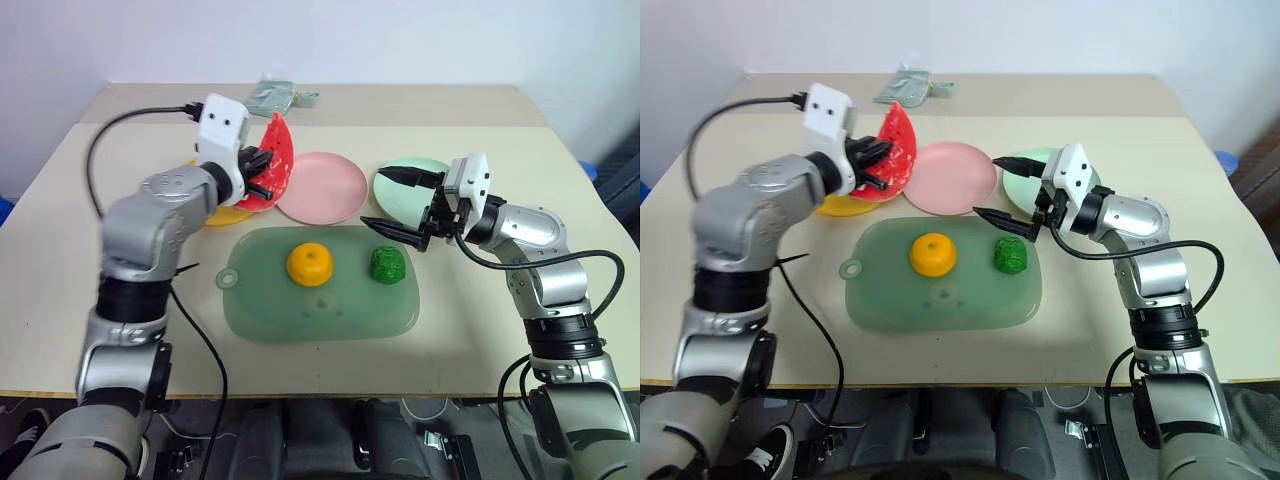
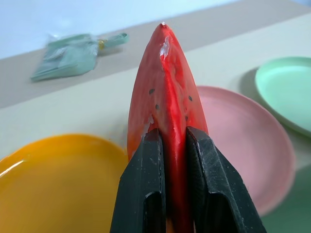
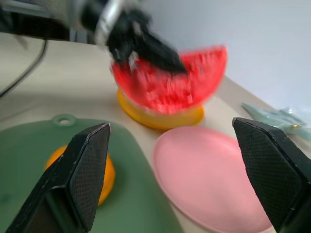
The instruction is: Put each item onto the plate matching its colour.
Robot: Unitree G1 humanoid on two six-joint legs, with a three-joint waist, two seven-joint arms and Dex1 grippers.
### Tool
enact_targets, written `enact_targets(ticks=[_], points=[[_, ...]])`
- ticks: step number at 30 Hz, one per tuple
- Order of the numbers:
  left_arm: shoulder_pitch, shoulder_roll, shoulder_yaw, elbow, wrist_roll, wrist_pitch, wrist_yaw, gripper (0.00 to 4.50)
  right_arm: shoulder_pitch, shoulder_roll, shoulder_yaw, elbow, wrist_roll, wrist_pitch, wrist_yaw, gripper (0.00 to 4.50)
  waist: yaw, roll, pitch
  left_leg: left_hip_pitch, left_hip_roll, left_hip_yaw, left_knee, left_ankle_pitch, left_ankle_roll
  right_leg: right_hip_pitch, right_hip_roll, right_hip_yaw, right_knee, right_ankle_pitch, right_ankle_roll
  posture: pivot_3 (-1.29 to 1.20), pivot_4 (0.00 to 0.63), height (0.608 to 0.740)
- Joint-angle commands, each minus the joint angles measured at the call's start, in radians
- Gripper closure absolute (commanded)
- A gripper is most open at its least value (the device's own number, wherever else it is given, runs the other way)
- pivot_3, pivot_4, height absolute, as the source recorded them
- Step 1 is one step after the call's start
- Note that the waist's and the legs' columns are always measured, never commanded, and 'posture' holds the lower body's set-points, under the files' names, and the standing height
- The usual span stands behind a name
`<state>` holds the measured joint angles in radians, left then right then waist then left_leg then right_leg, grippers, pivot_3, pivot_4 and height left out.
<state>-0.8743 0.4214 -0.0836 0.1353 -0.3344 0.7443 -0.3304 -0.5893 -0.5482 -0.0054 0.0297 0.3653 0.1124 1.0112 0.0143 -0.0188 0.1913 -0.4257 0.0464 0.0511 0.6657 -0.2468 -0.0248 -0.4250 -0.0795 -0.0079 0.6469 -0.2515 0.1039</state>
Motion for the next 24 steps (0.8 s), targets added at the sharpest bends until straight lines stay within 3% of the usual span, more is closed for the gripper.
enact_targets(ticks=[1, 4, 10, 11, 18, 24], points=[[-0.069, -0.044, -0.055, 0.198, 0.092, -0.223, -0.096, 4.22, -0.04, 0.016, -0.028, 0.018, -0.039, -0.037, -0.081, 0.37, -0.002, 0.0, 0.0, 0.0, 0.0, 0.0, 0.0, 0.0, 0.0, 0.0, 0.0, 0.0, 0.0, 0.0, 0.0, 0.0, 0.15, 0.74], [-0.126, -0.102, -0.048, 0.364, 0.112, -0.315, -0.143, 4.22, -0.04, 0.007, -0.023, 0.065, -0.111, -0.074, -0.143, 0.37, -0.002, 0.0, 0.0, 0.0, 0.0, 0.0, 0.0, 0.0, 0.0, -0.001, 0.0, 0.0, 0.0, 0.0, 0.0, 0.0, 0.15, 0.74], [-0.223, -0.146, -0.024, 0.599, 0.153, -0.442, -0.216, 4.22, -0.006, 0.0, -0.035, 0.022, -0.095, -0.064, -0.145, 0.37, -0.005, 0.0, 0.0, 0.0, 0.0, 0.0, -0.001, 0.0, 0.0, -0.001, 0.0, 0.0, 0.0, 0.0, 0.0, 0.0, 0.15, 0.74], [-0.234, -0.147, -0.022, 0.623, 0.162, -0.458, -0.222, 3.37, -0.002, -0.002, -0.036, 0.018, -0.093, -0.063, -0.145, 0.37, -0.005, 0.0, 0.0, 0.0, 0.0, 0.0, -0.001, 0.0, 0.0, -0.001, 0.0, 0.0, 0.0, 0.0, 0.0, 0.0, 0.15, 0.74], [-0.26, -0.158, 0.0, 0.638, 0.178, -0.551, -0.239, 0.05, 0.01, -0.007, -0.041, 0.0, -0.085, -0.055, -0.142, 0.37, -0.003, 0.0, 0.0, 0.0, 0.0, 0.0, -0.001, 0.0, 0.0, -0.001, 0.0, 0.0, 0.0, 0.0, 0.001, 0.0, 0.15, 0.74], [-0.133, -0.049, 0.067, 0.201, 0.014, -0.426, -0.465, 0.05, 0.015, -0.006, -0.043, -0.002, -0.072, -0.058, -0.13, 0.37, -0.015, 0.0, 0.0, -0.001, 0.0, 0.0, -0.001, 0.0, 0.0, -0.001, 0.0, 0.0, 0.0, 0.0, 0.001, 0.0, 0.15, 0.74]])
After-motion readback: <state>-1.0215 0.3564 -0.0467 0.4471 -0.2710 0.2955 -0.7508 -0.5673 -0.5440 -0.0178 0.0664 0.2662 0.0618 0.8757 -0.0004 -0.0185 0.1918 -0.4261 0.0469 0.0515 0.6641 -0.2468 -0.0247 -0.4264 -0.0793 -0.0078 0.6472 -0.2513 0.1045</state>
